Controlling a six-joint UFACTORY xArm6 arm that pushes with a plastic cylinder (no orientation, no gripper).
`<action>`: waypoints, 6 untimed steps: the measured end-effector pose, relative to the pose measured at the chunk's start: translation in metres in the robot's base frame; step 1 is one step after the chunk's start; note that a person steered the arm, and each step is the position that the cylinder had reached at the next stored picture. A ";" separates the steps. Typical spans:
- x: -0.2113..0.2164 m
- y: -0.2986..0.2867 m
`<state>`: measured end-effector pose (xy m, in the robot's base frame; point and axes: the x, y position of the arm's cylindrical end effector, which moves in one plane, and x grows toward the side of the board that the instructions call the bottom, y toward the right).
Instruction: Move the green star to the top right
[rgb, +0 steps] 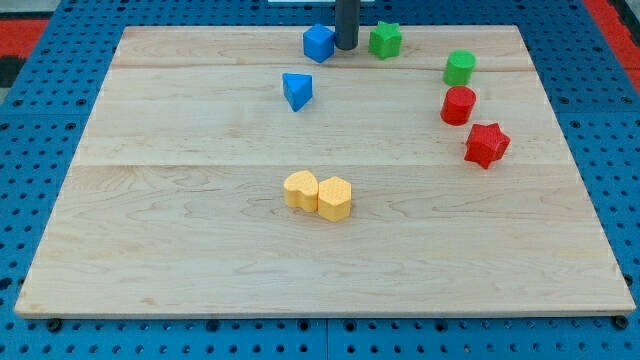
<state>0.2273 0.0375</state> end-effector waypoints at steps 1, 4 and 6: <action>-0.003 0.025; -0.012 0.081; -0.015 0.092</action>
